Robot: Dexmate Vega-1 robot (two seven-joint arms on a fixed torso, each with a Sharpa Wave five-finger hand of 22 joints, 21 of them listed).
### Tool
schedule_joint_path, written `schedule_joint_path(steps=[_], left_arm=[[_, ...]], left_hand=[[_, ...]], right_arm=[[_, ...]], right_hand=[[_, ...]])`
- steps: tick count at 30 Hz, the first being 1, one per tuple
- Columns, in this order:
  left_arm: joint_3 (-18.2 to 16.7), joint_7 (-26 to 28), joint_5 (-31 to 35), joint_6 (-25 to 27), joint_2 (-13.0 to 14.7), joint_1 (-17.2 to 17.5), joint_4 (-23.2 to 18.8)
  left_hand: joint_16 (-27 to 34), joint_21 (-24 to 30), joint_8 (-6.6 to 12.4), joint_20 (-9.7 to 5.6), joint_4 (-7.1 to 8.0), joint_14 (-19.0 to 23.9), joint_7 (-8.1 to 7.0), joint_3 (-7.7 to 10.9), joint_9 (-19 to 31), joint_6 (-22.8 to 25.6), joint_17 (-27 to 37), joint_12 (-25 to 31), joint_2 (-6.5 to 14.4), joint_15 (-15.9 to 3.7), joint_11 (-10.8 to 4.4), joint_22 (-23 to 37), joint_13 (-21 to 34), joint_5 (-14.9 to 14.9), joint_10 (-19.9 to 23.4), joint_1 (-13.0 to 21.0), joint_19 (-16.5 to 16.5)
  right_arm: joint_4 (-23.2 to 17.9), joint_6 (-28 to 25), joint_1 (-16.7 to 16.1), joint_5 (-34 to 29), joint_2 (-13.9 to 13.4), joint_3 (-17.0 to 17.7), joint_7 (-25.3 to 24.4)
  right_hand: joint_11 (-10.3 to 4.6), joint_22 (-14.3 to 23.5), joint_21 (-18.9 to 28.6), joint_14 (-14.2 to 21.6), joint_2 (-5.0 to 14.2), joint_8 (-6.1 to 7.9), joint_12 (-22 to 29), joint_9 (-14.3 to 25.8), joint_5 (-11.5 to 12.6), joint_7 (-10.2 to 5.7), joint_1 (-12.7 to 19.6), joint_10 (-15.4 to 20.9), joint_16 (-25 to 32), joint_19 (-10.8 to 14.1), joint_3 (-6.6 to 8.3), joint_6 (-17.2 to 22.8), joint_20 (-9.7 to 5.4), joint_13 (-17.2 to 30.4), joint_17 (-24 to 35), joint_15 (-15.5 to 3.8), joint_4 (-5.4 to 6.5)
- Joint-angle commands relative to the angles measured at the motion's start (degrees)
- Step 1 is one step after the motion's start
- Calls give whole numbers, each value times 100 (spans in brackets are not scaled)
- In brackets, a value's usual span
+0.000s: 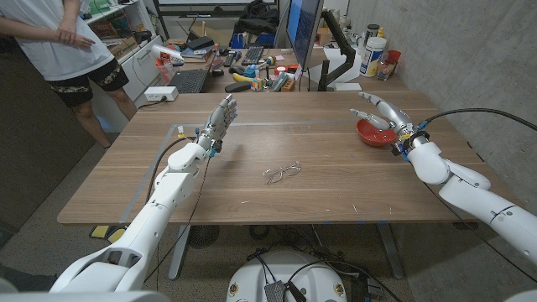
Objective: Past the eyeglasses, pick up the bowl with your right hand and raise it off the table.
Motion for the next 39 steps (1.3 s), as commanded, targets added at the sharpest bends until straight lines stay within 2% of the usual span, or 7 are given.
schedule_joint_path(steps=[1,14,39], left_arm=[[-29,-44,-16,-35,-18,-39,90],[-32,-95,-15,-67,-46,-87,179],[-40,-118,9,-71,-72,-116,222]], left_hand=[[12,7,11,-311,10,1,28,-27,34,54,21,16,-4,49,-13,26,25,-26,-10,53,-54],[13,9,8,-295,13,3,21,-45,34,57,21,15,6,46,-34,27,26,-29,-15,58,-55],[11,7,6,-275,16,-1,12,-73,34,65,21,19,21,42,-36,27,26,-34,-5,68,-68]], right_arm=[[-142,-236,-47,-182,-86,-20,-4],[-261,-480,-61,-413,-175,-80,14],[-471,-968,-73,-847,-374,-195,121]], right_hand=[[26,16,-50,25,-5,9,-8,12,40,69,82,-7,-5,43,7,39,50,32,15,73,-19],[68,19,-92,15,-17,0,-12,12,62,36,123,-25,-9,51,1,6,100,32,15,75,-31],[57,22,-155,13,-38,-17,-22,13,94,37,194,-67,-9,63,-7,-68,139,32,14,98,-50]])
